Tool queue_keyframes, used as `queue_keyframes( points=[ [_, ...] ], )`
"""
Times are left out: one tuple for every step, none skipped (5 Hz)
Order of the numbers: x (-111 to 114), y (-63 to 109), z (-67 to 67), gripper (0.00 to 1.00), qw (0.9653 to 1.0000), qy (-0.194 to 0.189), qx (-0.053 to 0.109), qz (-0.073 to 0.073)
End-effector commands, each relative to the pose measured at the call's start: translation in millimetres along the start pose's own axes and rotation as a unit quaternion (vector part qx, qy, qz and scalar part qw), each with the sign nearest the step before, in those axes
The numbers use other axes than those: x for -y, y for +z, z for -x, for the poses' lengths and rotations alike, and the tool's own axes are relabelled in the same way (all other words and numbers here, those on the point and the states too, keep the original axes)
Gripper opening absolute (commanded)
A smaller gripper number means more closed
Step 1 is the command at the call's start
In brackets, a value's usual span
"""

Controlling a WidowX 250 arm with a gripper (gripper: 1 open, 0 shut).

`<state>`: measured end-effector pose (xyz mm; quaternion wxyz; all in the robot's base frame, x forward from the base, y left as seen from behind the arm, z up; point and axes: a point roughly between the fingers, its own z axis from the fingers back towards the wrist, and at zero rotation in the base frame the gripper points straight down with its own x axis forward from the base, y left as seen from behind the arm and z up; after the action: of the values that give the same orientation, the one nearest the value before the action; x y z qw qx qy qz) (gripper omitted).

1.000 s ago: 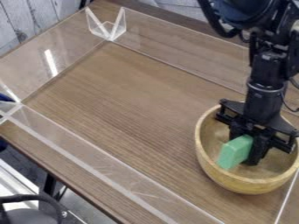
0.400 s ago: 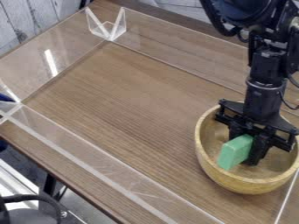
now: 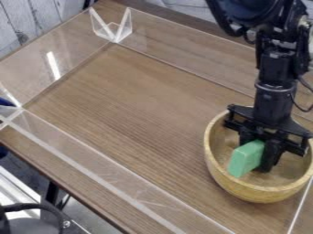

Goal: Put the green block in the brown bowl

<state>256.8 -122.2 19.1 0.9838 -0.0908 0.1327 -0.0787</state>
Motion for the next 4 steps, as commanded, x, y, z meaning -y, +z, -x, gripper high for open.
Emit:
queue_keyframes(
  points=[
    [-5.3,-11.4,6.1,0.0,0.9999,0.002,-0.013,0.004],
    [-1.3,-12.3,8.8,0.0,0.9999,0.006,-0.008,0.002],
    [2.8,-12.4,11.7,0.0,0.9999,0.011,-0.003,-0.001],
    [5.1,-11.2,9.0,0.0,1.0,0.008,-0.004,-0.002]
  ],
)
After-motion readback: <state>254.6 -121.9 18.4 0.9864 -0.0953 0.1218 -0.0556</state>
